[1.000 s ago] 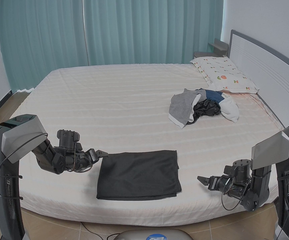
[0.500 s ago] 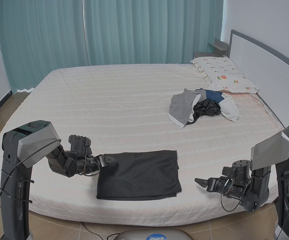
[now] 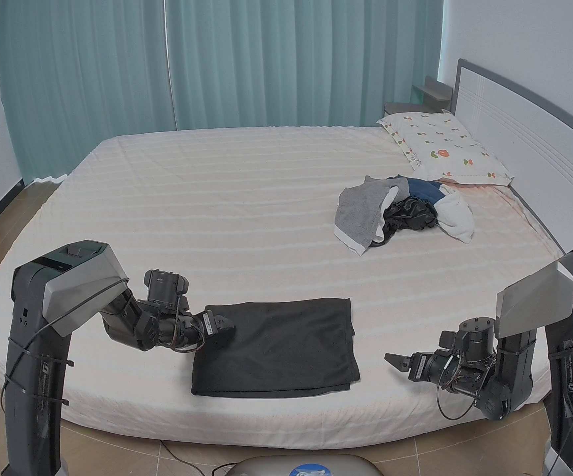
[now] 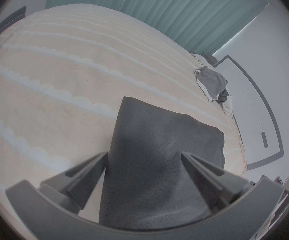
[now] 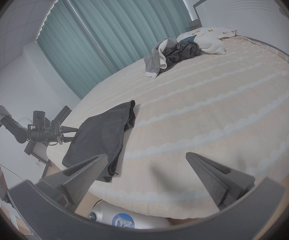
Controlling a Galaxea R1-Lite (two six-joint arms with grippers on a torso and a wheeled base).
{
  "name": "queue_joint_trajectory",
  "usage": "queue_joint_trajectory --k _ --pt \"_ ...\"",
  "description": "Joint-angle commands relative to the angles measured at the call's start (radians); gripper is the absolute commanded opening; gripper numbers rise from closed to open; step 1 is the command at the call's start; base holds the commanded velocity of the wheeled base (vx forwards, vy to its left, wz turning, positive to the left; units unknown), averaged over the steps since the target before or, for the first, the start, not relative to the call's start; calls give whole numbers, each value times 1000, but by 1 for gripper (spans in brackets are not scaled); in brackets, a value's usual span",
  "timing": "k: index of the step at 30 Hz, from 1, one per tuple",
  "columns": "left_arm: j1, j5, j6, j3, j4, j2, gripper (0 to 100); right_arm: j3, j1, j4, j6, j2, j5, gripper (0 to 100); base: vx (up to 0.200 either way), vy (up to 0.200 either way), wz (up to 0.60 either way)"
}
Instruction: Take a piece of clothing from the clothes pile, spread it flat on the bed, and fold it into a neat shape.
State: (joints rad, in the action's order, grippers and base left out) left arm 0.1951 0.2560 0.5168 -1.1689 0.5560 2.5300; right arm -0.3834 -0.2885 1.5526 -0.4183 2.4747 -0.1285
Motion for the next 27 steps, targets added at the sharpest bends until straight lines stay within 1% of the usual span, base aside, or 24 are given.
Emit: queue_joint_trajectory --k 1,9,13,27 --pt "0 0 2 0 1 4 0 0 -1 12 1 3 0 100 0 0 0" --pt "-5 -3 -8 9 4 0 0 1 0 12 0 3 0 100 0 0 0" --pt "-11 -3 -11 35 19 -5 0 3 6 12 0 4 1 100 0 0 0" --pt "-11 -9 11 55 22 -39 0 3 0 12 1 15 7 100 0 0 0"
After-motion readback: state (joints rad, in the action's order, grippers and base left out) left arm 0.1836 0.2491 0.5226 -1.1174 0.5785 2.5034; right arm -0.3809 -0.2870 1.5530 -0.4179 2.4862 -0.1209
